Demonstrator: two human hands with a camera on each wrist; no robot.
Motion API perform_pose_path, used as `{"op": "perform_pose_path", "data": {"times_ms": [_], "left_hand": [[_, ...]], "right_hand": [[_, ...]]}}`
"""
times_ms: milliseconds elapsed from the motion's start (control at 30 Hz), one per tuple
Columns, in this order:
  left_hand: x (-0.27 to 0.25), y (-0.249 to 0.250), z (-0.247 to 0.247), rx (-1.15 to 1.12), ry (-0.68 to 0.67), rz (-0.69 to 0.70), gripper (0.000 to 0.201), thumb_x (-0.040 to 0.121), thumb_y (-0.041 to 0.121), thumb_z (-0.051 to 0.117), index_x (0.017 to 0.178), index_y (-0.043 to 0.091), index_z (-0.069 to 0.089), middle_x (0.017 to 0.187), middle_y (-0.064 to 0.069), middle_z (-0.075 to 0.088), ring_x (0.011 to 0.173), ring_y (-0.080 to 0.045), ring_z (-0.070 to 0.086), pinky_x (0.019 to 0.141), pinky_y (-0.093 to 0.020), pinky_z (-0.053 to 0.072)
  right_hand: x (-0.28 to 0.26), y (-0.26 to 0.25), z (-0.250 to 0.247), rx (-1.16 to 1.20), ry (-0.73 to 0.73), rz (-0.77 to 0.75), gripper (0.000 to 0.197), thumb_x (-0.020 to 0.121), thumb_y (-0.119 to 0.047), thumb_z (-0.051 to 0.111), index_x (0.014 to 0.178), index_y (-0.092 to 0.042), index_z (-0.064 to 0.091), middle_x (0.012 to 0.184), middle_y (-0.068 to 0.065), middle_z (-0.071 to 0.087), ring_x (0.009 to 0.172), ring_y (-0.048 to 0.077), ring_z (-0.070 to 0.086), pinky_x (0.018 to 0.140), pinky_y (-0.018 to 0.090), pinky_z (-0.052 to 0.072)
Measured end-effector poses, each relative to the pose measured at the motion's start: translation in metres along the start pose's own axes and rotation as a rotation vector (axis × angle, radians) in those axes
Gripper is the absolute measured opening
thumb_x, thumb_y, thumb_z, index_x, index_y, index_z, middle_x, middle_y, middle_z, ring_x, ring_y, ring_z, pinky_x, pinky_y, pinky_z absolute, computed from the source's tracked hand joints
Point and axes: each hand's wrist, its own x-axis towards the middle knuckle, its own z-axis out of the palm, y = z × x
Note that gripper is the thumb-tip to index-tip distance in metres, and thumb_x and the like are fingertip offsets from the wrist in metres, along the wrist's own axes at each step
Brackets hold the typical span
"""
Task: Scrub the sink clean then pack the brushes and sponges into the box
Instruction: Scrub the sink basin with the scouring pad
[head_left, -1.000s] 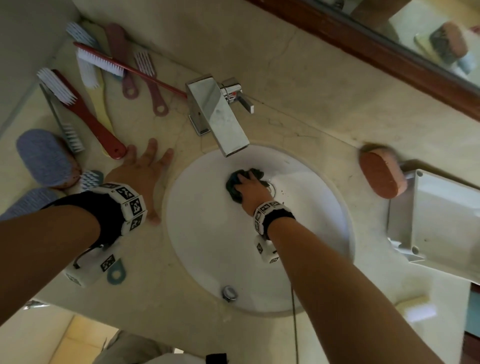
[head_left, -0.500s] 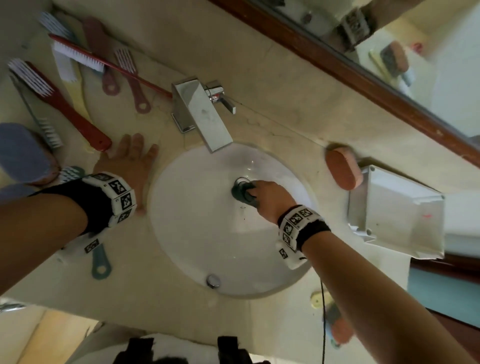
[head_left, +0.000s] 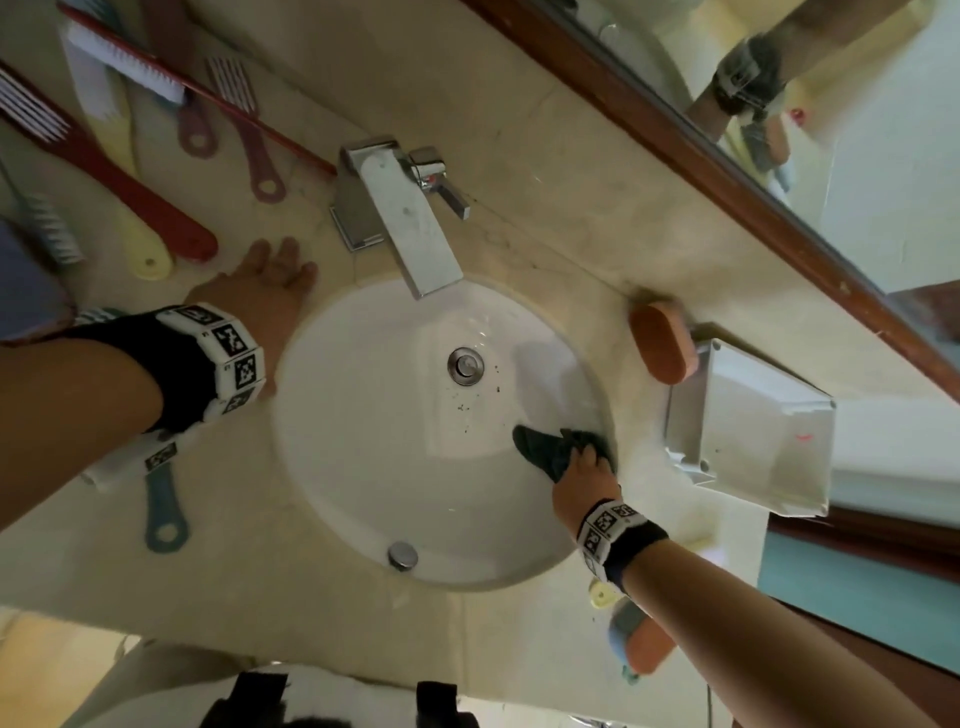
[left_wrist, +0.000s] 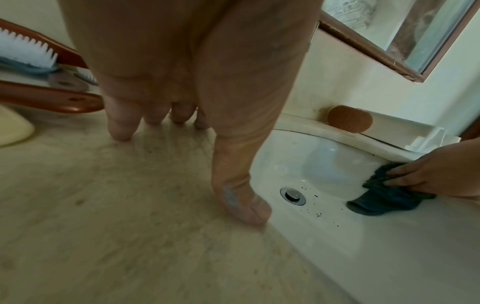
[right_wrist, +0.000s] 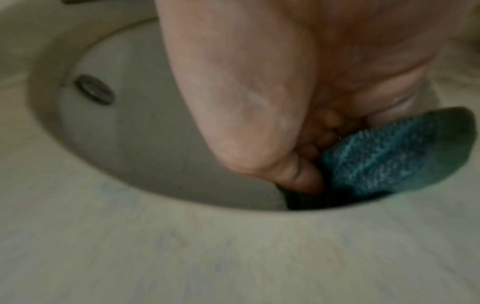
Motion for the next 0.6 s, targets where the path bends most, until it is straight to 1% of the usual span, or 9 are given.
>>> {"op": "perform_pose_path", "data": {"times_ms": [67,167,300,367,400,467,533,567,600], "left_hand": [[-0.001,0.002,-0.001,0.020,0.004,0.002,0.150,0.048,0.038,0.093,0.152,0.015,-0.013,0.159,-0.010,-0.020,0.148,-0.034,-0.004,0.117,-0.048,0.024],[-0.001,0.001,-0.003,0.043,-0.005,0.010,0.150,0.049,0.041,0.092,0.151,0.015,-0.015,0.158,-0.011,-0.021,0.148,-0.035,-0.004,0.118,-0.045,0.023],[-0.001,0.000,-0.005,0.050,-0.024,0.008,0.151,0.050,0.044,0.091,0.150,0.016,-0.018,0.157,-0.011,-0.023,0.148,-0.035,-0.006,0.118,-0.046,0.022],[-0.002,0.003,-0.008,0.055,-0.040,0.002,0.151,0.051,0.043,0.092,0.150,0.015,-0.019,0.158,-0.011,-0.023,0.148,-0.036,-0.006,0.118,-0.045,0.021],[-0.001,0.004,-0.009,0.060,-0.042,0.000,0.151,0.052,0.042,0.092,0.150,0.015,-0.020,0.158,-0.012,-0.023,0.148,-0.036,-0.006,0.118,-0.045,0.020],[-0.001,0.004,-0.008,0.066,-0.040,0.000,0.151,0.053,0.043,0.091,0.150,0.015,-0.021,0.158,-0.012,-0.023,0.148,-0.036,-0.006,0.119,-0.045,0.018],[0.000,0.003,-0.007,0.062,-0.021,0.003,0.152,0.051,0.045,0.091,0.150,0.015,-0.022,0.158,-0.012,-0.023,0.148,-0.037,-0.006,0.119,-0.045,0.019],[-0.001,0.003,-0.007,0.062,-0.019,0.006,0.153,0.050,0.045,0.091,0.150,0.016,-0.021,0.158,-0.012,-0.022,0.147,-0.038,-0.005,0.119,-0.046,0.020],[-0.001,0.002,-0.008,0.057,-0.014,0.007,0.154,0.049,0.045,0.091,0.150,0.016,-0.021,0.158,-0.012,-0.022,0.147,-0.038,-0.005,0.119,-0.046,0.020]], "right_hand": [[0.005,-0.003,-0.012,0.058,-0.006,0.005,0.052,0.104,-0.021,0.024,0.152,-0.001,0.018,0.161,0.014,0.010,0.147,0.031,0.014,0.118,0.039,0.020],[0.028,-0.011,-0.020,0.088,0.005,-0.065,0.054,0.103,-0.020,0.026,0.154,-0.006,0.013,0.162,0.008,0.010,0.147,0.028,0.011,0.116,0.040,0.024],[0.040,-0.024,-0.025,0.097,0.021,-0.130,0.058,0.100,-0.013,0.027,0.155,-0.009,0.007,0.162,0.010,0.006,0.146,0.033,0.015,0.115,0.042,0.026],[0.042,-0.025,-0.029,0.132,0.031,-0.147,0.058,0.098,-0.005,0.031,0.154,-0.006,0.013,0.162,0.009,0.001,0.148,0.032,0.010,0.114,0.044,0.028],[0.039,-0.024,-0.033,0.127,0.032,-0.161,0.057,0.098,-0.003,0.033,0.152,-0.004,0.019,0.163,0.008,0.003,0.148,0.032,0.008,0.113,0.045,0.028],[0.037,-0.018,-0.036,0.092,0.052,-0.182,0.052,0.099,-0.004,0.035,0.150,-0.004,0.026,0.161,0.009,0.013,0.147,0.030,0.014,0.114,0.042,0.027],[0.034,-0.009,-0.036,0.112,0.163,-0.283,0.054,0.102,-0.006,0.029,0.154,-0.017,0.019,0.161,0.001,0.015,0.146,0.022,0.021,0.117,0.035,0.023],[0.030,-0.005,-0.037,0.098,0.172,-0.317,0.056,0.103,-0.010,0.027,0.155,-0.025,0.014,0.162,-0.007,0.012,0.146,0.016,0.021,0.118,0.032,0.023],[0.029,0.002,-0.035,0.114,0.134,-0.331,0.052,0.104,-0.015,0.028,0.154,-0.024,0.019,0.161,-0.009,0.017,0.145,0.014,0.026,0.117,0.031,0.026]]}}
